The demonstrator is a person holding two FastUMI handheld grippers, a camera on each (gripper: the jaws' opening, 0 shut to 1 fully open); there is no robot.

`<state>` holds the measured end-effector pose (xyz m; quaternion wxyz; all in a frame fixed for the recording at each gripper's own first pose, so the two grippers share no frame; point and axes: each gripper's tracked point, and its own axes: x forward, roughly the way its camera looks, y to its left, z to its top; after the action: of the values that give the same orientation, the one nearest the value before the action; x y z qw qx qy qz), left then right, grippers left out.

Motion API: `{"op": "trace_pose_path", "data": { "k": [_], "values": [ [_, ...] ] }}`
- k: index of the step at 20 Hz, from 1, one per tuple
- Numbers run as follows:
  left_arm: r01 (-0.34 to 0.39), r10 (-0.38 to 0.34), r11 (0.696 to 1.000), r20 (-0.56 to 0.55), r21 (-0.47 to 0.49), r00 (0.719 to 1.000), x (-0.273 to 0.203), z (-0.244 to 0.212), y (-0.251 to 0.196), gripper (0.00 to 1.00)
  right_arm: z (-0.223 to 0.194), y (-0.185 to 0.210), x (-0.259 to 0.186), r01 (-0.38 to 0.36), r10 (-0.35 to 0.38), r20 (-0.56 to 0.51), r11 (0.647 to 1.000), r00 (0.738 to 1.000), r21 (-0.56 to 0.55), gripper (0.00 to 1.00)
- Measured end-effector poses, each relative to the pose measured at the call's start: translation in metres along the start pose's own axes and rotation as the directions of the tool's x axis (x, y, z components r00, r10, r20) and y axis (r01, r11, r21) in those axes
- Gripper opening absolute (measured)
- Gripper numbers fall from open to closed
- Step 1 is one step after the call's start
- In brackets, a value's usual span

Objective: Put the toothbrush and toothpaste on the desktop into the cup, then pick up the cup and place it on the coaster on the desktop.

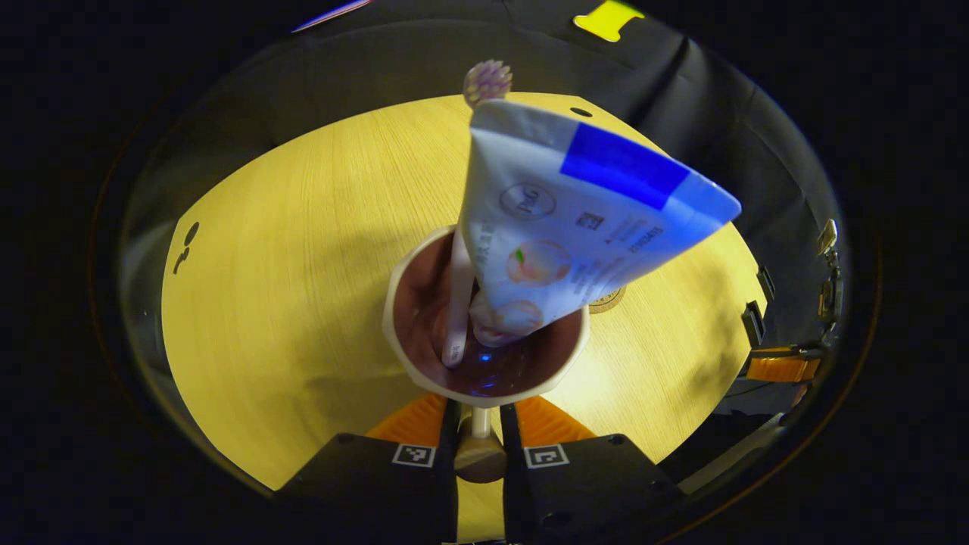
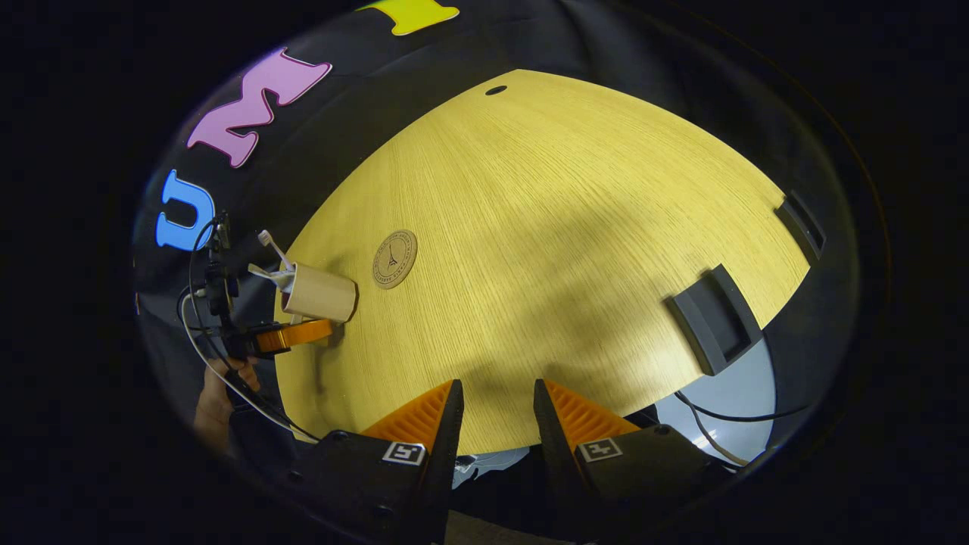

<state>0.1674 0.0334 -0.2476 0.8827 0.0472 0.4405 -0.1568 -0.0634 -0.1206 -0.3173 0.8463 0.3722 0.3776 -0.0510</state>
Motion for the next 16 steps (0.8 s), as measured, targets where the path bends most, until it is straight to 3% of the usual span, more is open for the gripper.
{"op": "trace_pose_path", "data": {
  "k": [2,3,4,6,7,8,14,16],
  "values": [
    [0.000,0.000,1.000,0.003,-0.004,1.000,-0.004,0.002,-0.003,0.33,0.001,0.001,0.001,-0.002,0.002,0.001,1.000,1.000,-0.003,0.58],
    [-0.005,0.005,1.000,0.004,-0.004,1.000,-0.006,0.004,-0.003,0.28,0.003,0.001,0.001,-0.004,0.004,0.003,1.000,1.000,-0.004,0.58],
    [-0.013,0.013,1.000,0.007,-0.005,1.000,-0.008,0.006,-0.004,0.33,0.003,0.001,0.000,-0.005,0.005,0.005,1.000,1.000,-0.003,0.58],
    [-0.013,0.013,1.000,0.011,0.000,1.000,-0.009,0.011,-0.011,0.28,0.003,0.000,0.000,-0.008,0.008,0.006,1.000,1.000,0.001,0.58],
    [-0.008,0.008,1.000,0.011,0.009,1.000,-0.010,0.014,-0.015,0.33,0.002,-0.001,-0.001,-0.008,0.008,0.005,1.000,1.000,0.004,0.58],
    [-0.003,0.003,1.000,0.014,0.021,1.000,-0.010,0.017,-0.020,0.28,0.003,-0.003,-0.002,-0.008,0.008,0.006,1.000,1.000,0.009,0.58],
    [0.033,-0.034,0.995,0.017,0.098,0.999,-0.004,0.046,-0.057,0.28,0.013,-0.018,-0.011,-0.004,0.001,0.040,0.998,0.999,0.057,0.58],
    [0.040,-0.041,0.991,0.010,0.125,0.999,0.001,0.052,-0.068,0.33,0.015,-0.027,-0.013,0.003,-0.007,0.045,0.997,0.999,0.076,0.58]
  ]
}}
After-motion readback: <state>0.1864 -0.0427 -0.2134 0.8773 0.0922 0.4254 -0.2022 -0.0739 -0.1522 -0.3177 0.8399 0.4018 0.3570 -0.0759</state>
